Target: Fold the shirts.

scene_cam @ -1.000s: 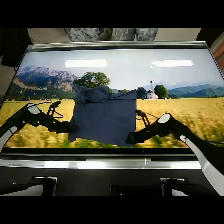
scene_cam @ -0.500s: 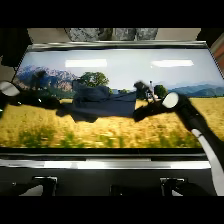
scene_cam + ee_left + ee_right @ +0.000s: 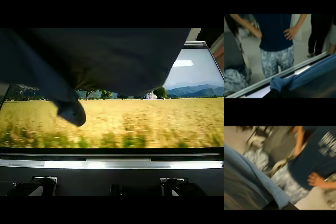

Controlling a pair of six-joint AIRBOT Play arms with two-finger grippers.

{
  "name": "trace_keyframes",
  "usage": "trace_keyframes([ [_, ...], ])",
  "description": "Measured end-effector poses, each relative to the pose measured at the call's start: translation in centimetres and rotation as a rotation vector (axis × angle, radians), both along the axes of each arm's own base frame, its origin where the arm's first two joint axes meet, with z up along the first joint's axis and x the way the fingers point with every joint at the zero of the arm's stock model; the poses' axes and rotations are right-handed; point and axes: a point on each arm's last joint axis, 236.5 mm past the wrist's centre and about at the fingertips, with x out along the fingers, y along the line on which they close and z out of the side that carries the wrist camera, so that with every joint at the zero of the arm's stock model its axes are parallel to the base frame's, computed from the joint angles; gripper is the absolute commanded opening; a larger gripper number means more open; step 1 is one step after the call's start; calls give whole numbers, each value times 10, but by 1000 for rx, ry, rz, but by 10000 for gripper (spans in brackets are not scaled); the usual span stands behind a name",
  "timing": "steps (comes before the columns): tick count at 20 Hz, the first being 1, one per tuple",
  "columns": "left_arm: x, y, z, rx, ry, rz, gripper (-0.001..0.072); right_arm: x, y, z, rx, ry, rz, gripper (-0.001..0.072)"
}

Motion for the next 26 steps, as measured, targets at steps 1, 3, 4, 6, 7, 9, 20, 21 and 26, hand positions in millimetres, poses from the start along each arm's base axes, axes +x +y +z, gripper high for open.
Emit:
trace_keyframes([
  [1, -16, 0, 10, -9, -32, -3, 33, -17, -5, 12, 14, -29, -4, 44],
  [3, -38, 1, 19, -20, -71, -4, 33, -43, -15, 26, 45, -59, -15, 44],
  [4, -44, 1, 21, -22, -78, -3, 33, -52, -19, 28, 56, -60, -22, 44],
  [6, -46, 4, 20, -22, -80, 9, 33, -60, -25, 24, 74, -30, -38, 44],
  [7, -42, 7, 16, -16, -69, 23, 33, -59, -28, 16, 75, 6, -52, 44],
  [9, -18, 15, -6, 13, 0, 66, 33, -43, -32, -16, 55, 136, -90, 44],
  [20, 215, 24, -350, 188, 788, 125, 34, 189, -11, -393, -245, 953, -279, 44],
  [21, 228, 24, -375, 197, 818, 126, 35, 209, -7, -420, -252, 956, -283, 44],
  [26, 277, 23, -459, 185, 862, 148, 35, 266, 6, -496, -196, 905, -300, 46],
])
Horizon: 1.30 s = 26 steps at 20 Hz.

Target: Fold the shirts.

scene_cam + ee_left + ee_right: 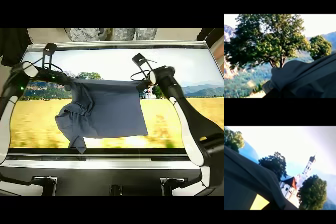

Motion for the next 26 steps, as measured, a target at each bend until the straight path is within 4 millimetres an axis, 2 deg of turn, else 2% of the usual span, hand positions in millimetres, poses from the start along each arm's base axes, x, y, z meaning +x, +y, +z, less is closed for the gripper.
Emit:
trace_keyframes([
  [2, 6, -3, -24, -19, 32, 12, 38, 13, 5, -13, 44, -29, -29, 50],
  [3, 7, -5, -33, -42, 52, 27, 123, 15, 8, -20, 70, -26, -48, 156],
  [4, 6, -8, -43, -61, 80, 39, 362, 15, 12, -24, 97, -21, -63, 410],
  [5, 4, -9, -51, -77, 110, 55, 614, 16, 14, -26, 123, -19, -76, 586],
  [6, 4, -11, -51, -112, 125, 82, 666, 17, 17, -24, 147, -22, -84, 611],
  [7, 5, -11, -46, -135, 130, 99, 665, 16, 19, -15, 168, -28, -88, 645],
  [8, 3, -10, -38, -155, 142, 109, 662, 15, 20, -1, 186, -40, -88, 646],
  [9, 4, -6, -23, -172, 136, 120, 612, 13, 16, 17, 202, -50, -88, 645],
  [11, 4, 23, 11, -184, 121, 168, 595, 5, -17, 54, 193, -55, -100, 642],
  [12, -3, 40, 19, -187, 146, 202, 594, -4, -38, 69, 200, -39, -112, 642],
  [14, -26, 76, 28, -193, 229, 276, 594, -31, -79, 80, 217, 48, -134, 641],
  [17, -92, 116, -4, -192, 488, 369, 594, -91, -139, 68, 256, 261, -184, 641],
  [20, -166, 115, -47, -216, 703, 404, 593, -139, -164, 47, 336, 430, -217, 641],
  [22, -203, 106, -76, -243, 761, 411, 593, -161, -167, 33, 379, 512, -222, 641],
  [23, -215, 98, -87, -266, 771, 406, 593, -168, -165, 25, 401, 543, -221, 641],
  [24, -225, 89, -99, -296, 781, 402, 591, -173, -163, 19, 419, 565, -218, 641],
  [25, -232, 83, -111, -317, 790, 405, 531, -178, -162, 15, 433, 585, -217, 641],
  [26, -236, 78, -120, -339, 784, 411, 529, -183, -161, 11, 443, 602, -215, 641],
])
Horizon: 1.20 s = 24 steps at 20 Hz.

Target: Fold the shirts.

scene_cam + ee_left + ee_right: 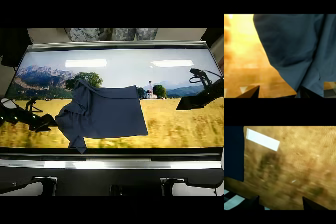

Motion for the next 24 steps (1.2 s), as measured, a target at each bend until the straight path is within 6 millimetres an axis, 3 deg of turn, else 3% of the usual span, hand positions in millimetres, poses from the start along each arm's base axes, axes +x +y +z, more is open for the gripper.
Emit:
trace_keyframes([
  [4, 1, -17, -26, -28, -34, 28, 528, -6, 3, -6, 24, 14, 16, 641],
  [8, 11, -27, -38, -21, -74, 35, 365, -10, 3, -8, 31, 24, 30, 640],
  [10, 17, -27, -40, -12, -97, 45, 360, -11, 3, -9, 29, 28, 36, 641],
  [12, 22, -26, -42, -1, -118, 54, 228, -13, 3, -11, 28, 37, 39, 642],
  [14, 25, -24, -44, 13, -130, 52, 35, -20, 8, -20, 32, 68, 53, 666],
  [20, 28, -24, -42, 17, -149, 41, 35, -48, 84, -80, 156, 168, 140, 657],
  [22, 27, -24, -41, 17, -154, 33, 35, -54, 111, -98, 210, 171, 132, 601],
  [24, 26, -25, -41, 15, -154, 24, 35, -58, 127, -113, 239, 174, 114, 590],
])
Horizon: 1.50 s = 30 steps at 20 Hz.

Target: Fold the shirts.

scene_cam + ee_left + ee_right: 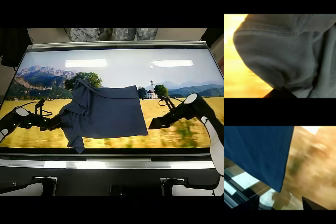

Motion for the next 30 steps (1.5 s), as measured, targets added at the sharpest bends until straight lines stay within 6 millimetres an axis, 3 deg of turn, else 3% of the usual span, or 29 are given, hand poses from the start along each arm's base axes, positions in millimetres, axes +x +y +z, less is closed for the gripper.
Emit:
trace_keyframes([
  [6, 2, 0, 7, 2, -20, -22, 35, -6, 43, -17, 32, 18, -7, 530],
  [9, 6, 0, 11, 7, -38, -26, 35, -4, 54, -22, 19, 15, -21, 442],
  [10, 6, 0, 12, 7, -40, -27, 35, -4, 56, -23, 13, 19, -28, 382],
  [12, 7, 1, 13, 8, -44, -27, 35, -3, 57, -29, -13, 15, -30, 43],
  [16, 11, 1, 19, 13, -64, -48, 33, 4, 55, -26, -41, -16, -15, 42],
  [18, 22, 2, 39, 23, -117, -86, 32, 24, 54, -5, -47, -106, 11, 42],
  [19, 31, 3, 57, 34, -163, -102, 31, 38, 51, 13, -61, -180, 30, 42],
  [21, 58, 9, 116, 78, -318, -125, 31, 73, 41, 70, -117, -370, 69, 43],
  [23, 85, 14, 210, 145, -546, -132, 31, 109, 19, 156, -231, -625, 88, 43],
  [25, 92, 17, 317, 213, -779, -119, 31, 127, -8, 266, -372, -899, 73, 43],
  [27, 75, 16, 434, 284, -1032, -90, 31, 115, -34, 384, -509, -1166, 12, 42],
  [28, 57, 13, 489, 315, -1153, -73, 31, 97, -46, 439, -567, -1289, -29, 42],
  [30, 10, 5, 573, 362, -1351, -45, 31, 50, -61, 524, -639, -1493, -116, 42],
])
